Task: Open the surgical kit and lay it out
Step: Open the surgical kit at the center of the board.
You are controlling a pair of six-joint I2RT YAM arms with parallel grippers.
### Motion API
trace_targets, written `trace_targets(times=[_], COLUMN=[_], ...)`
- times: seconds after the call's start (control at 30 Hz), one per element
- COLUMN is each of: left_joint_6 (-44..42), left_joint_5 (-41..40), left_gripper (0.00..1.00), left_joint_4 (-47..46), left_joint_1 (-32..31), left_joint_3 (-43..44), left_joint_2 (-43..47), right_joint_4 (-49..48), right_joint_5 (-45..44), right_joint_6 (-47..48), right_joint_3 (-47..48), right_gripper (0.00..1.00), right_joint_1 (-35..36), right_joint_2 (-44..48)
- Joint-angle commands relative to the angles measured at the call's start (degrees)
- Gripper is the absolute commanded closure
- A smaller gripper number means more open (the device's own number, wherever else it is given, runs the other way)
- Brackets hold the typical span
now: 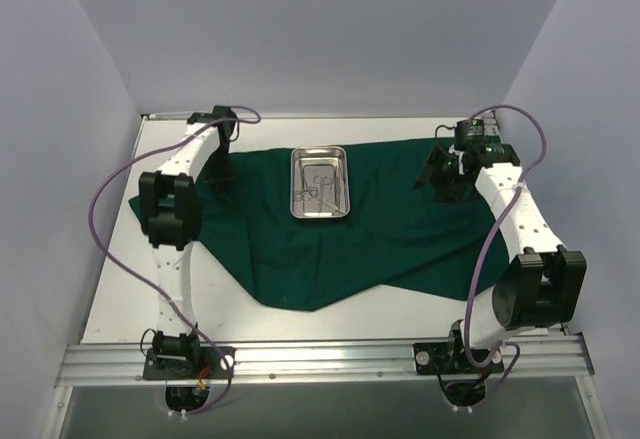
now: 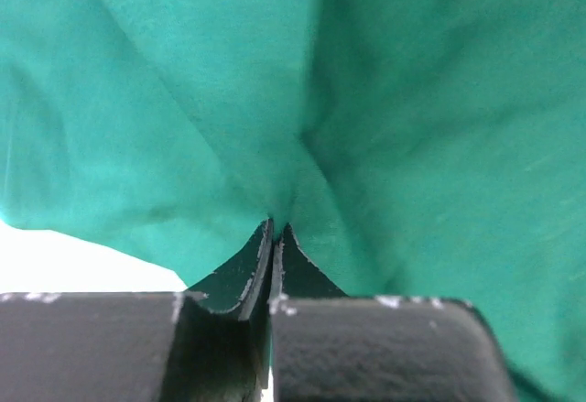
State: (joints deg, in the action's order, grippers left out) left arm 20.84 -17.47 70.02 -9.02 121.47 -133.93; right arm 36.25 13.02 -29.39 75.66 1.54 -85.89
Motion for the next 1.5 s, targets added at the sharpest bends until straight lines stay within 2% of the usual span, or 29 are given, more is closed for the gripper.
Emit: trace_targets(times=[0.0,0.07,0.1,0.13,0.17,0.2,0.27,0.3,0.4,0.43,0.47,0.57,0.67,0.77,0.8,0.87,0.9,1.0,1.03,1.07,1.1,1.13,1.17,1.23,1.27,1.3,1.37,1.43,1.47], left_joint_6=[5.06,7.71,10.51,13.58,15.18,16.33,19.05,19.67,19.42,19.07,19.41,21.78,24.59,22.25,20.75,18.98,18.28,14.42,10.75,8.97,6.78,2.41,0.71,-3.08,-3.43,-3.70,-5.28,-6.33,-6.60], left_joint_5=[-3.88,-3.62,-3.18,-3.18,-3.01,-2.22,-0.63,-0.37,3.40,4.11,4.20,4.55,6.65,12.08,17.51,20.72,22.81,22.49,22.31,21.70,22.04,22.04,21.44,21.78,20.56,19.07,14.87,11.43,10.54], left_gripper=[0.98,0.98,0.98,0.98,0.98,0.97,0.96,0.94,0.80,0.69,0.63,0.52,0.41,0.40,0.40,0.38,0.41,0.56,0.57,0.54,0.48,0.38,0.35,0.34,0.34,0.34,0.32,0.31,0.30], left_joint_4=[-2.78,-3.66,-4.10,-4.10,-4.01,-4.27,-3.84,-2.53,-0.33,0.64,1.69,7.39,9.34,4.37,-2.80,-11.60,-14.10,-17.98,-18.51,-18.34,-18.86,-18.78,-16.95,-13.87,-9.77,-7.64,-3.77,-2.35,-3.39], left_joint_1=[1.54,2.94,4.87,5.84,8.11,9.62,13.48,16.98,23.92,25.26,26.06,27.56,28.44,28.35,28.26,27.56,27.30,23.44,22.30,19.76,18.87,17.90,17.02,15.44,15.00,13.77,12.10,9.65,9.63], left_joint_3=[-11.10,-18.08,-25.42,-29.32,-36.76,-40.49,-49.08,-51.22,-58.16,-59.15,-59.59,-59.07,-59.86,-60.56,-60.74,-58.90,-57.67,-47.41,-44.16,-37.25,-33.88,-30.28,-22.41,-13.76,-9.19,-0.71,6.20,12.44,12.74], left_joint_2=[14.20,22.37,28.40,31.50,34.93,41.92,48.46,54.59,65.06,67.02,68.87,74.58,78.45,80.40,80.66,77.18,74.63,60.05,56.36,48.75,45.02,41.50,34.42,26.91,19.83,16.37,8.73,5.27,3.69], right_joint_4=[2.33,2.95,2.51,2.60,3.03,4.08,4.62,4.62,3.40,2.87,2.34,3.91,5.85,7.43,8.48,9.71,10.07,10.07,9.81,9.28,9.10,9.10,9.10,9.01,8.67,8.40,7.35,6.73,6.21], right_joint_5=[2.01,2.01,2.19,3.67,4.55,4.82,4.39,4.30,7.18,7.72,8.07,7.82,6.59,5.45,5.01,3.77,3.68,3.95,4.03,4.12,4.12,4.21,3.78,2.98,2.55,1.93,1.75,1.40,1.22], right_joint_6=[0.64,1.43,1.61,1.44,1.35,1.26,1.35,1.18,0.13,-0.23,-0.58,0.73,2.75,4.77,5.39,7.14,7.50,8.55,8.73,8.82,8.73,8.73,8.56,8.38,8.29,7.68,6.72,5.23,4.78], right_joint_3=[-0.60,0.01,0.54,0.98,1.85,3.69,5.28,5.90,4.94,3.37,2.57,2.21,2.56,3.61,4.14,6.15,6.86,8.54,8.72,8.80,8.98,9.24,9.51,10.30,10.30,10.21,9.34,8.37,8.19], right_gripper=[0.46,0.46,0.46,0.46,0.46,0.46,0.46,0.46,0.46,0.46,0.46,0.46,0.45,0.45,0.45,0.45,0.45,0.45,0.45,0.45,0.45,0.45,0.45,0.45,0.45,0.45,0.45,0.45,0.45], right_joint_1=[3.55,8.55,12.22,14.26,16.02,19.52,22.79,25.33,27.28,28.51,28.95,29.66,29.57,28.61,28.34,26.68,25.89,22.90,22.11,21.32,19.83,19.12,18.59,17.62,17.36,17.18,16.48,15.95,15.69], right_joint_2=[-0.33,-1.65,-1.91,-2.09,-2.70,-2.79,-2.10,-1.83,0.27,0.89,2.29,3.18,4.15,3.71,3.36,1.70,1.08,-1.38,-2.00,-3.31,-4.02,-5.50,-6.13,-7.79,-8.15,-8.42,-9.03,-9.38,-9.39])
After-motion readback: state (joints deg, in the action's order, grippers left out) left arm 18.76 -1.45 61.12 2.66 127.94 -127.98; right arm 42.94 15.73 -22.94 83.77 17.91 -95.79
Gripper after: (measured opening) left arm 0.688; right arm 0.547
